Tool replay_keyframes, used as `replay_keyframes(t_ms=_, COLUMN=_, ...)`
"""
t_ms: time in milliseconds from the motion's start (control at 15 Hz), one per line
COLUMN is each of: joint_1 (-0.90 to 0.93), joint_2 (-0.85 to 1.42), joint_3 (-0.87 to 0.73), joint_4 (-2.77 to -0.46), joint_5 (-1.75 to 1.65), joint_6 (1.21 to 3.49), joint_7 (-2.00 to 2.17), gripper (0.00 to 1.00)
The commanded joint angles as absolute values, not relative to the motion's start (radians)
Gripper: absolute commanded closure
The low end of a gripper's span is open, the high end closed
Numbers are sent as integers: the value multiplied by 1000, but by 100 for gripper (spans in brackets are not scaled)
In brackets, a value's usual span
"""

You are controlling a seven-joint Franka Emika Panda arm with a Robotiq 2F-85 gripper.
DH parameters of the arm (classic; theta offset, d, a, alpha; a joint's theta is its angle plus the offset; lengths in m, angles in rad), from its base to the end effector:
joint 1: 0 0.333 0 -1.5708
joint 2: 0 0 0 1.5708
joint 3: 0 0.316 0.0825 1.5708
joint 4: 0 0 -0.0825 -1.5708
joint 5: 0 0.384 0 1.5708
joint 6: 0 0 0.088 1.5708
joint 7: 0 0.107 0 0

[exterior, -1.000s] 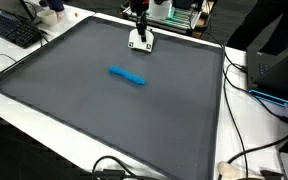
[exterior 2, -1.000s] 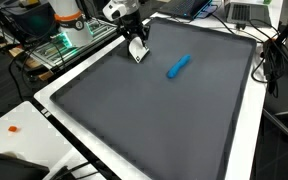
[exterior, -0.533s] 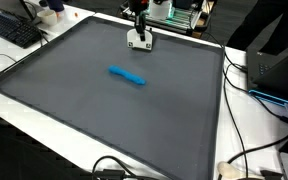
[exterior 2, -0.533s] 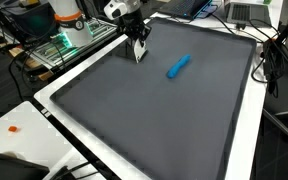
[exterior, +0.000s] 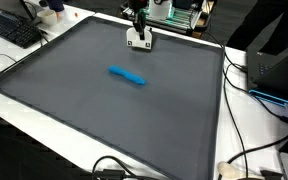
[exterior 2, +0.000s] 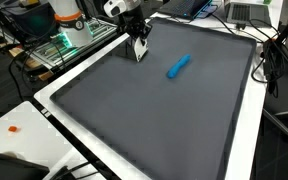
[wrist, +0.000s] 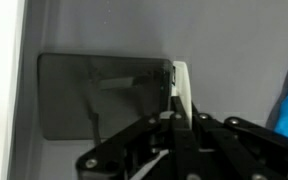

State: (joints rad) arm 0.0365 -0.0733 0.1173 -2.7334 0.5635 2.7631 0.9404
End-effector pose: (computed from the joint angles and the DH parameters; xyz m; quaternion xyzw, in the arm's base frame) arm 0.4016 0.0386 0.2516 -0.7896 0.6012 0.0152 0.1216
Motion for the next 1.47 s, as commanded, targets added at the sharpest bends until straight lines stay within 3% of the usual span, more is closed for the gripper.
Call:
replay_keyframes(t_ms=0, joint_1=40, joint_2=-150, joint_3=100, joint_4=-2731, joint_5=522, joint_6=2724, joint_7=973, gripper=99)
replay_keyframes(t_ms=600, joint_1=33, joint_2=-167, joint_3=100, joint_4=-2519, joint_5=288, joint_6=2439, joint_7=897, gripper=99)
replay_keyframes(t_ms=1400, joint_1=105, joint_2=34, joint_3=135, joint_4=-2170, joint_5=137, joint_6=2156, joint_7=516, gripper=99)
